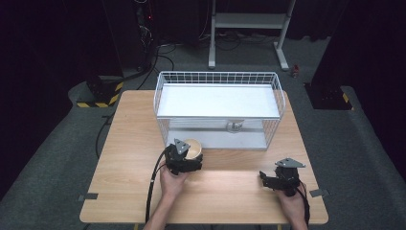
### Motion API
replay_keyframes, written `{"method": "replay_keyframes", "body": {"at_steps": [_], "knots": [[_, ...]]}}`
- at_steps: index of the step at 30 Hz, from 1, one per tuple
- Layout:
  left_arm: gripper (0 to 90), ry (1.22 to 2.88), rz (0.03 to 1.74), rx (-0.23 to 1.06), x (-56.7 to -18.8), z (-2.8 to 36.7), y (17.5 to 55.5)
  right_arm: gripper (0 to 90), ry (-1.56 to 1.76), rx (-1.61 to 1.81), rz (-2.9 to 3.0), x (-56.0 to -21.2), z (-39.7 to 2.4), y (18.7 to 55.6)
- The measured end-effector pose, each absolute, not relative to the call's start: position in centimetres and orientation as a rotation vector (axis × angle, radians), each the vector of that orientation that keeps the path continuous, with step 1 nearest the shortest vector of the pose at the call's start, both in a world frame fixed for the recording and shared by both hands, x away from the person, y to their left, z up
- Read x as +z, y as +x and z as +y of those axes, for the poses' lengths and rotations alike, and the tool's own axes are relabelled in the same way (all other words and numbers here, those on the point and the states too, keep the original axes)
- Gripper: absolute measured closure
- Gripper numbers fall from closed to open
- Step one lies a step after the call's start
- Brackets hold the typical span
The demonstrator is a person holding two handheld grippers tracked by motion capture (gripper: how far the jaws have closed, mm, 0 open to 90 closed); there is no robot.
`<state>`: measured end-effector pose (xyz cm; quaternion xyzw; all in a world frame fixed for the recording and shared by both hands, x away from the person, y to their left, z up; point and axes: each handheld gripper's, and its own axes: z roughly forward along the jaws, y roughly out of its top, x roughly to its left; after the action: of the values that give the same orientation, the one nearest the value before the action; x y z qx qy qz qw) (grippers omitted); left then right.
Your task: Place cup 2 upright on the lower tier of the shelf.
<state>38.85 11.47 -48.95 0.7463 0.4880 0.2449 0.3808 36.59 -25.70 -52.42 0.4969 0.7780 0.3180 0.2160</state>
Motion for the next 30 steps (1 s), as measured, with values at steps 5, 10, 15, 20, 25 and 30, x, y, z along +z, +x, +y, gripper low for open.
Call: {"method": "replay_keyframes", "body": {"at_steps": [5, 10, 15, 20, 25, 30], "knots": [[9.5, 1.884, 1.254, 0.621, -48.7, 11.6, 38.8, 15.0, 1.377, 0.881, 2.156, -52.4, -25.7, 36.6], [9.5, 1.892, 1.250, 0.629, -48.3, 11.5, 38.8, 15.0, 1.377, 0.881, 2.156, -52.4, -25.7, 36.6], [9.6, 1.884, 1.246, 0.622, -47.7, 11.5, 39.1, 15.0, 1.377, 0.881, 2.156, -52.4, -25.7, 36.6], [9.6, 1.884, 1.258, 0.625, -47.3, 11.5, 39.8, 15.0, 1.377, 0.881, 2.156, -52.4, -25.7, 36.6], [9.6, 1.879, 1.266, 0.627, -47.1, 11.5, 40.6, 15.0, 1.378, 0.881, 2.156, -52.4, -25.7, 36.6], [9.6, 1.885, 1.286, 0.632, -47.1, 11.4, 41.3, 15.0, 1.378, 0.881, 2.156, -52.4, -25.7, 36.6]]}}
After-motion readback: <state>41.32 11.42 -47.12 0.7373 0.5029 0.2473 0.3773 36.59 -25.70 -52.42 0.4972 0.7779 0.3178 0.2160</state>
